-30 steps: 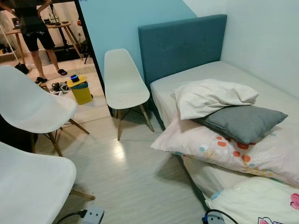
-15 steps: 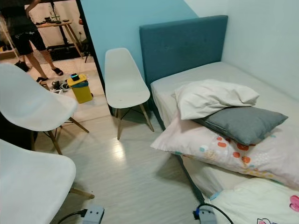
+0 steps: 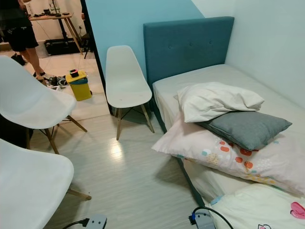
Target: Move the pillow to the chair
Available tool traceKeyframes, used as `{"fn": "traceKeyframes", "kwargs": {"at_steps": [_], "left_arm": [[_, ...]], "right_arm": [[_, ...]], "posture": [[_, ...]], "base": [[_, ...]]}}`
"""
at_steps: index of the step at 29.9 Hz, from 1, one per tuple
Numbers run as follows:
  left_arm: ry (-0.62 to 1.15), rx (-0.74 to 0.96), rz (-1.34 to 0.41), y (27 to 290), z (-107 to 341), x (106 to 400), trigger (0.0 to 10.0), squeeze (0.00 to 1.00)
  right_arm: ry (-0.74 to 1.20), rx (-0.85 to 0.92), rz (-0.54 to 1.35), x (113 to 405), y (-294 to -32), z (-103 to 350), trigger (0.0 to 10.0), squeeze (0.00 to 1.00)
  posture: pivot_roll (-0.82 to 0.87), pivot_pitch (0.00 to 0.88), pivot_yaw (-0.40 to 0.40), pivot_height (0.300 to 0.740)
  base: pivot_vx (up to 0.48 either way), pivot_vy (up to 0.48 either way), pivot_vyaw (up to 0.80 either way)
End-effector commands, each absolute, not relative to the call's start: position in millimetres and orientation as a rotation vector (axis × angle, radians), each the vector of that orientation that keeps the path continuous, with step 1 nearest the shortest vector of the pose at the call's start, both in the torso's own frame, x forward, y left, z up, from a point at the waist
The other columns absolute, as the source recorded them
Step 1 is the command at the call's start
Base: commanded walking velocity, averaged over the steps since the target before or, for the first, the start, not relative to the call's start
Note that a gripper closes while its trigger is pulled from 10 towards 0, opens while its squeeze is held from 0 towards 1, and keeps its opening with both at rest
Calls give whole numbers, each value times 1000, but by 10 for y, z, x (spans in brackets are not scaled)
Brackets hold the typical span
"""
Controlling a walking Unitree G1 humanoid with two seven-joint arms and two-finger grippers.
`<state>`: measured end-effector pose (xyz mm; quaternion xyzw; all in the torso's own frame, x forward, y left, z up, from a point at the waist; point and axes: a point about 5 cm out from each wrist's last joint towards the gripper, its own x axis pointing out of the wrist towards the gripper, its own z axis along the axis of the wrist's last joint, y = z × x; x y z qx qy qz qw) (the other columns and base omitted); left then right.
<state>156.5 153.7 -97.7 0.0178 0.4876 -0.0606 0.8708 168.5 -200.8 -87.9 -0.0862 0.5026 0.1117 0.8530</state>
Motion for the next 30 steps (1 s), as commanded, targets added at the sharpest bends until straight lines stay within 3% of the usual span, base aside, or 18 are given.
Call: {"fn": "traceKeyframes", "kwargs": {"at_steps": [1, 30], "left_arm": [[1022, 36, -111, 1592, -974, 1569, 10000, 0], [1037, 19, -160, 1520, -991, 1530, 10000, 0]], "right_arm": [[1050, -195, 264, 1710, -1962, -874, 10000, 0], [1079, -192, 270, 1634, -1969, -906, 10000, 0]], "posture": [[46, 0, -27, 740], [27, 0, -11, 740]], "base": [[0, 0, 0], [0, 0, 0]]}}
